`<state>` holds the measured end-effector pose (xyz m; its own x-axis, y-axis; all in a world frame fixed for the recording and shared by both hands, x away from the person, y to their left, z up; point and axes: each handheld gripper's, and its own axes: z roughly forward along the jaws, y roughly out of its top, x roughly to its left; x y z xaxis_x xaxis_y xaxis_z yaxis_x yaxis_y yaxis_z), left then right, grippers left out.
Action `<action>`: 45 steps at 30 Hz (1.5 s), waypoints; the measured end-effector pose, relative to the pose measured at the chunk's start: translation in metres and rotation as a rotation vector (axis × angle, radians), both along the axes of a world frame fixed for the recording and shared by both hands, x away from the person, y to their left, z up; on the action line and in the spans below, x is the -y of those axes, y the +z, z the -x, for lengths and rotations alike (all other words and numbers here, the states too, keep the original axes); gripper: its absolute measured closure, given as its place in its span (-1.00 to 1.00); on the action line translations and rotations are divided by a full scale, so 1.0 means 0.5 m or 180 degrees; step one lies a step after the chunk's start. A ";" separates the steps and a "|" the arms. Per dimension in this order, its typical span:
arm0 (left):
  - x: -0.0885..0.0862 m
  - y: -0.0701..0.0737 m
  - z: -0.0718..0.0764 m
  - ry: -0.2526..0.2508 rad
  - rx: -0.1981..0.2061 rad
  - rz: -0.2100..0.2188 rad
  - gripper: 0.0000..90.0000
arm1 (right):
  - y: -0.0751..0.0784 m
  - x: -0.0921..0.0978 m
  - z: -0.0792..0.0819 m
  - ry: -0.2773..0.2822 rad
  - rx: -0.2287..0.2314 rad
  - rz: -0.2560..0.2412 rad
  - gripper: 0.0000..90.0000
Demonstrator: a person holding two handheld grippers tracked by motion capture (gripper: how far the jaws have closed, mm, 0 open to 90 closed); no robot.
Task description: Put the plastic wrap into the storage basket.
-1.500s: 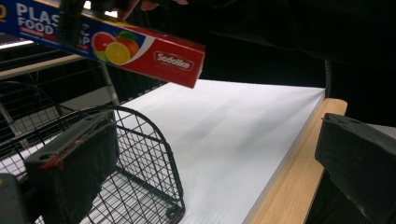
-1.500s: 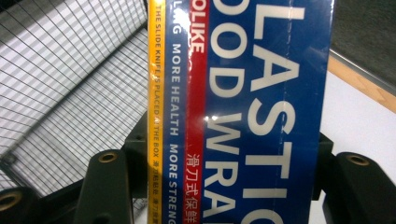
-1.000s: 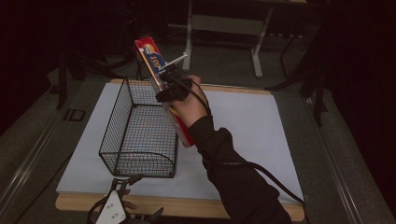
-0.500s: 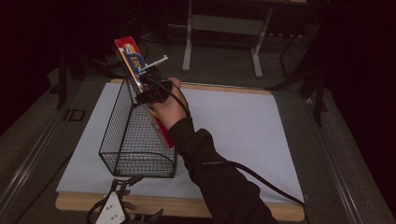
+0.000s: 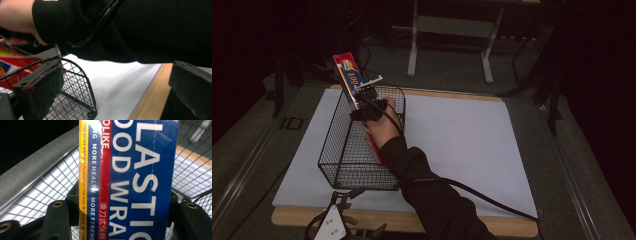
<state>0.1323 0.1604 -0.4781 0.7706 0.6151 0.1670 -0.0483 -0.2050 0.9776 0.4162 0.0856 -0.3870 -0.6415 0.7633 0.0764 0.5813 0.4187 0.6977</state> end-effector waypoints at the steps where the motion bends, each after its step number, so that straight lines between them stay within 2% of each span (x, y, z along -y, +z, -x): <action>1: -0.001 0.000 0.000 0.0005 0.0000 0.0000 -0.99 | -0.016 0.000 -0.002 -0.0044 -0.0020 0.0000 -0.11; 4: -0.002 0.000 0.000 0.0005 0.0003 0.0003 -0.99 | -0.030 -0.002 -0.001 -0.0040 -0.0009 0.0045 -0.11; 6: -0.001 0.000 0.000 0.0002 0.0006 -0.0006 -0.99 | -0.039 -0.002 -0.001 0.0023 0.0007 0.0005 -0.11; 12: -0.004 0.001 0.000 0.0007 0.0018 0.0000 -0.99 | -0.064 -0.011 0.006 -0.0012 0.0009 0.0146 -0.11; 16: -0.001 0.001 0.001 -0.0001 0.0017 -0.0016 -0.99 | -0.072 -0.006 0.002 -0.0097 -0.0043 0.0179 -0.12; 19: -0.001 0.000 0.001 -0.0006 0.0014 -0.0025 -0.99 | -0.082 -0.001 0.000 -0.0090 -0.0058 0.0228 -0.12; 21: -0.001 0.001 0.000 0.0000 0.0014 -0.0019 -0.99 | -0.089 0.001 -0.004 -0.0107 -0.0132 0.0192 -0.12; 22: -0.001 0.001 0.001 0.0001 0.0013 -0.0019 -0.99 | -0.092 0.001 -0.004 -0.0109 -0.0132 0.0205 -0.12; 23: -0.001 0.001 0.001 0.0000 0.0014 -0.0018 -0.99 | -0.099 -0.002 -0.005 -0.0130 -0.0116 0.0300 -0.12; 24: -0.001 0.001 0.001 -0.0003 0.0013 -0.0017 -0.99 | -0.099 -0.002 -0.005 -0.0130 -0.0116 0.0300 -0.12; 26: 0.000 0.000 0.001 -0.0012 0.0009 -0.0019 -0.99 | -0.109 0.003 -0.014 -0.0182 -0.0237 0.0274 -0.12; 28: 0.000 0.000 0.001 -0.0011 0.0009 -0.0025 -0.99 | -0.112 0.003 -0.015 -0.0178 -0.0241 0.0261 -0.12; 31: -0.001 0.000 0.000 -0.0011 0.0001 -0.0016 -0.99 | -0.116 -0.003 -0.014 -0.0149 -0.0251 0.0334 -0.13; 32: -0.001 0.000 0.000 -0.0013 0.0000 -0.0014 -0.99 | -0.119 -0.005 -0.016 -0.0127 -0.0273 0.0402 -0.14; 39: 0.001 -0.001 0.000 -0.0035 -0.0010 -0.0024 -0.99 | -0.121 -0.005 -0.015 -0.0107 -0.0245 0.0419 -0.16; 44: 0.000 -0.001 -0.001 -0.0035 -0.0016 -0.0023 -0.99 | -0.118 -0.005 -0.014 -0.0028 -0.0175 0.0452 -0.31; 45: 0.001 -0.001 -0.001 -0.0037 -0.0017 -0.0027 -0.99 | -0.112 -0.001 -0.010 -0.0006 -0.0140 0.0378 -0.37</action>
